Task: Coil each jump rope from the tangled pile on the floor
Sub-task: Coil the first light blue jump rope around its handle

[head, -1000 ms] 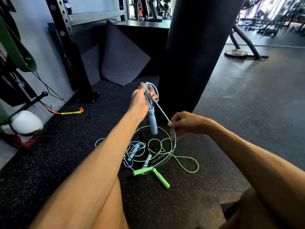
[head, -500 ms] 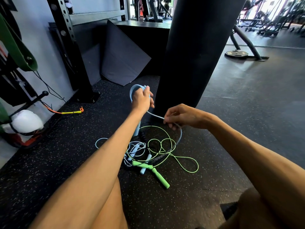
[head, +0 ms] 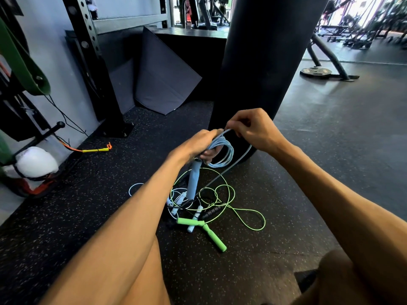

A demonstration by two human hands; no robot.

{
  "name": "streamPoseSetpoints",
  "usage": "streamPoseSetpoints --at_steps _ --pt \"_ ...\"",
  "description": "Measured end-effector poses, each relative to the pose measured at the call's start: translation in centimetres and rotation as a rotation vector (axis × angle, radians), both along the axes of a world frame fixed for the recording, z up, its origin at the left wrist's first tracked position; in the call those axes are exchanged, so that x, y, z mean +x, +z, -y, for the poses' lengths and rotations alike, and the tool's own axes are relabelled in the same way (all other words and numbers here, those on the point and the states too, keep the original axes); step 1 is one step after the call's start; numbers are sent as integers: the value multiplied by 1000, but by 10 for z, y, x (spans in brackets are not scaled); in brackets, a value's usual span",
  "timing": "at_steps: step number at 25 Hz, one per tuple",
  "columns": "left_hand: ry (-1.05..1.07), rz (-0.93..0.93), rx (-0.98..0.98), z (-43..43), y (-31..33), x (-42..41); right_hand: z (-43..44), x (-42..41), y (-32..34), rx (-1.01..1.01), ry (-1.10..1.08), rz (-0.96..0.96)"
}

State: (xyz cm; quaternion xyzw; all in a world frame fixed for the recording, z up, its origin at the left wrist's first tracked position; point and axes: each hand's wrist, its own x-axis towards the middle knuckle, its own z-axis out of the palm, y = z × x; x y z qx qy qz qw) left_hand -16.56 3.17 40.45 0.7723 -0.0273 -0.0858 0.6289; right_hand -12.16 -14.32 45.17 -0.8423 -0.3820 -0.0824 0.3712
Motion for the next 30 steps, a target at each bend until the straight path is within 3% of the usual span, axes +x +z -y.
streamPoseSetpoints --at_steps 3,7,11,14,19,25,30 --pt "-86 -18 -175 2 8 -2 2 5 1 128 -48 6" --pt "-78 -95 -487 7 13 -2 -1 6 -9 209 -79 -166" --pt "92 -38 -699 1 15 0 3 3 -29 194 26 -719" --pt "231 25 -826 -8 12 4 10 6 -45 24 129 -917" --pt "391 62 -843 -11 8 8 7 -1 -55 -220 225 -936" --pt "571 54 -769 -19 8 7 12 1 -24 -16 265 -1063" --pt "605 36 -752 -17 8 6 20 6 -29 -70 246 -992"
